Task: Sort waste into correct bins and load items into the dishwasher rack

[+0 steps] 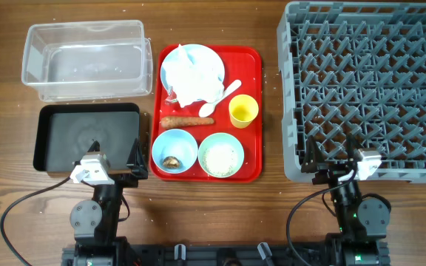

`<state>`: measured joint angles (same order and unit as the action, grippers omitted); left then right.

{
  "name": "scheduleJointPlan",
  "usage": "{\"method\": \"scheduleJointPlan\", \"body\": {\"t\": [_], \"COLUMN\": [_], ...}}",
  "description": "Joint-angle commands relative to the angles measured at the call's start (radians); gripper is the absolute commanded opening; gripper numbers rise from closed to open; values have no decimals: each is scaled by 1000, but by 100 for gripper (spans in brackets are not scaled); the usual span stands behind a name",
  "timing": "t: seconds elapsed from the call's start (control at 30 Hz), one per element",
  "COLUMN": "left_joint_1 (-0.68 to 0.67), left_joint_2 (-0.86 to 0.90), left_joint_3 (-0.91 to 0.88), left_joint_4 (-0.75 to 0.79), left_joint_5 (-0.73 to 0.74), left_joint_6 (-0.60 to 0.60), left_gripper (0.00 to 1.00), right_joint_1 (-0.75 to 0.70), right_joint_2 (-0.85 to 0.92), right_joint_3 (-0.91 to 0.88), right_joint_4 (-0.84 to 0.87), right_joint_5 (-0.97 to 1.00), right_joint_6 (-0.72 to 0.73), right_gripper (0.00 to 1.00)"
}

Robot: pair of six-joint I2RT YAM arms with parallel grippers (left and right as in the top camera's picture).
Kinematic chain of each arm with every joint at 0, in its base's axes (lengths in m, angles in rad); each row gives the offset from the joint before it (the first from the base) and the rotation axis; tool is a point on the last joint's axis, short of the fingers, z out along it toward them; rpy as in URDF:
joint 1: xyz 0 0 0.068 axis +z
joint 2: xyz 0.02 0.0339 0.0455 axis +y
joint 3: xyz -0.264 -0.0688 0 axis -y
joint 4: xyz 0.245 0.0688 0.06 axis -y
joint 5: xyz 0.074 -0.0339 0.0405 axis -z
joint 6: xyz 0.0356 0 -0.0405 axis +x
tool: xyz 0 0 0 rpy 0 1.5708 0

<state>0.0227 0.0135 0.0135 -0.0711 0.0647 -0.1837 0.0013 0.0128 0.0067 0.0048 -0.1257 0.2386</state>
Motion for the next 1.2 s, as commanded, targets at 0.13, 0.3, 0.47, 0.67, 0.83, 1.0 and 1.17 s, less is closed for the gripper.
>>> {"method": "scheduleJointPlan", "body": {"t": [0.13, 0.3, 0.47, 0.67, 0.83, 1.0, 1.17], "left_joint_1": [8, 8, 8, 8, 8, 8, 8], "left_joint_2": [-11, -11, -11, -11, -11, -11, -11], "left_joint_3": [-7, -7, -7, -7, -7, -7, -7], "left_joint_4": [-1, -1, -1, -1, 11, 0, 65], "left_joint_5": [-6, -6, -6, -6, -6, -6, 42], "left_joint_6": [16, 16, 16, 16, 16, 16, 16], "left_gripper": [100, 100, 100, 100, 100, 100, 100], "right_joint_1": [0, 0, 0, 0, 0, 0, 0], "right_joint_2": [-3, -3, -3, -3, -3, -3, -3], "right_joint_3": [-2, -2, -2, -2, -2, -2, -1], "right_joint_4": [3, 3, 3, 3, -4, 0, 143], "right_joint_5": [14, 14, 14, 14, 60, 58, -40], "right_joint_6": [8, 7, 8, 7, 0, 62, 209], "right_gripper": [100, 100, 100, 100, 100, 100, 100]}}
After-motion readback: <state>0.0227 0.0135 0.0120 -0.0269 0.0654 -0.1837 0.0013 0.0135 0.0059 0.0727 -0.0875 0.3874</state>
